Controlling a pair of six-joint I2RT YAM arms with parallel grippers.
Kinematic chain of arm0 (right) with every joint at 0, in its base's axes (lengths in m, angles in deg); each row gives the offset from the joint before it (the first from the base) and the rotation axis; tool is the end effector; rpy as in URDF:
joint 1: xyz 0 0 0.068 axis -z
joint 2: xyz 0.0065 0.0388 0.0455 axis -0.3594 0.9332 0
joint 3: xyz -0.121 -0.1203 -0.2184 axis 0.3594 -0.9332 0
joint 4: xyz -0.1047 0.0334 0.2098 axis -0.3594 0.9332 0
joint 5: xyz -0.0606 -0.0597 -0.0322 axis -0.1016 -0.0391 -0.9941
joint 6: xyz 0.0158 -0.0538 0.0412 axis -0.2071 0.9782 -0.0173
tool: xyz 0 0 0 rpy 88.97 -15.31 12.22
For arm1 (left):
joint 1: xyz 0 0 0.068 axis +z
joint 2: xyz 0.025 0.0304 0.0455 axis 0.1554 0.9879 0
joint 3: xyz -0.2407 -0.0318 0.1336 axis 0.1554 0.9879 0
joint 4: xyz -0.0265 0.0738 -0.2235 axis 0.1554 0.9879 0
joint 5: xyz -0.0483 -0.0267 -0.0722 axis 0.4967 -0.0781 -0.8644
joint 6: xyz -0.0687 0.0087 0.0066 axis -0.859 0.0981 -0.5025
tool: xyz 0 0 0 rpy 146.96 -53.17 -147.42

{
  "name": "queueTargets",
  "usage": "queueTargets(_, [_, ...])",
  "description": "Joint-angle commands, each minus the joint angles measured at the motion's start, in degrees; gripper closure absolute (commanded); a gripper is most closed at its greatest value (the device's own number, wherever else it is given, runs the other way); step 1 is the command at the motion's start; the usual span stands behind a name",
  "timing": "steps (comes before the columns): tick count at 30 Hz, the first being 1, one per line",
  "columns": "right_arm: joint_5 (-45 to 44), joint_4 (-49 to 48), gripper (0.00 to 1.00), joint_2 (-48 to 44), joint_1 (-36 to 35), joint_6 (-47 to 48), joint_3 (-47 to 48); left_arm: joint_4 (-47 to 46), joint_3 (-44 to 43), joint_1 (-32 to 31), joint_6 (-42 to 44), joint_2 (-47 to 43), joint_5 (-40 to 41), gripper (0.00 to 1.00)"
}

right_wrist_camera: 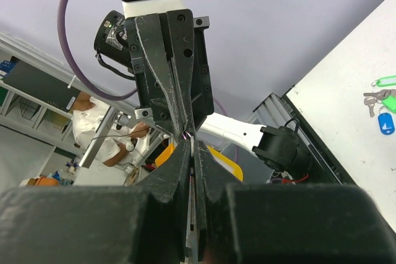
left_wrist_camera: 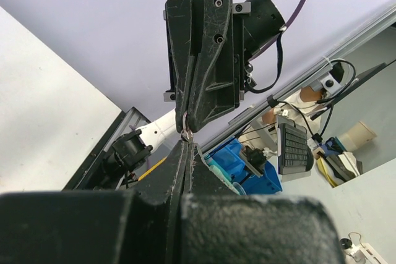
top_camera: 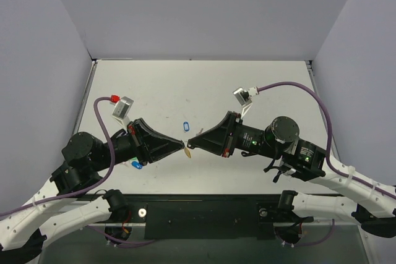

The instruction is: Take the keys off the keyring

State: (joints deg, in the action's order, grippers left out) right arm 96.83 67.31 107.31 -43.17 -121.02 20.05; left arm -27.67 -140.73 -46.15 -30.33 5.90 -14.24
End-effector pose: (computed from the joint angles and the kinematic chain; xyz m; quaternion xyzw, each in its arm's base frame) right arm 0.0663 0.1731 0.4654 -0.1714 0.5592 0.7295 0.3547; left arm 0.0512 -0.1012 0.4294 0.1181 0.6170 -0.6803 0.3775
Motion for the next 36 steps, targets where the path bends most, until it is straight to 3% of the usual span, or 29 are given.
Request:
queueTargets(1, [0.10,-4.32,1.00,-1.18,-0.20,0.04,1.16,-5.29,-0.24,-0.28,-1.17,-0.94,-0.19,1.00])
queueTargets(7, [0.01,-4.50,1.00,-1.44,-0.29,-0.05,1.15,-5.20,-0.06,-0.28,-1.53,-1.47,0.43,0.98])
queueTargets(9, [-0.08,-4.50,1.00,-1.36,-0.29,-0.05,1.15,-5.29,-0.15,-0.28,-1.53,-1.73,0.78,0.88])
queueTargets(10, [-0.08,-4.50,1.00,-1.36,-0.37,-0.05,1.15,-5.38,-0.15,-0.28,-1.44,-2.17,0.96,0.76])
queueTargets(12, [-0.08,-4.50,1.00,-1.44,-0.46,-0.13,1.24,-5.29,-0.33,-0.28,-1.18,-2.61,1.39,0.63])
queueTargets(16, [-0.08,-4.41,1.00,-1.36,-0.55,0.04,1.42,-4.77,-1.20,-0.28,-0.21,-3.93,2.36,0.50])
queueTargets(25, [1.15,-5.20,1.00,-0.83,-0.99,-0.22,1.94,-2.21,-2.61,-0.28,1.81,-3.58,1.14,0.48])
queueTargets(36, [4.14,-6.61,1.00,0.75,-2.22,-0.49,3.26,-2.31,-6.83,-0.28,5.50,3.28,-6.26,0.48])
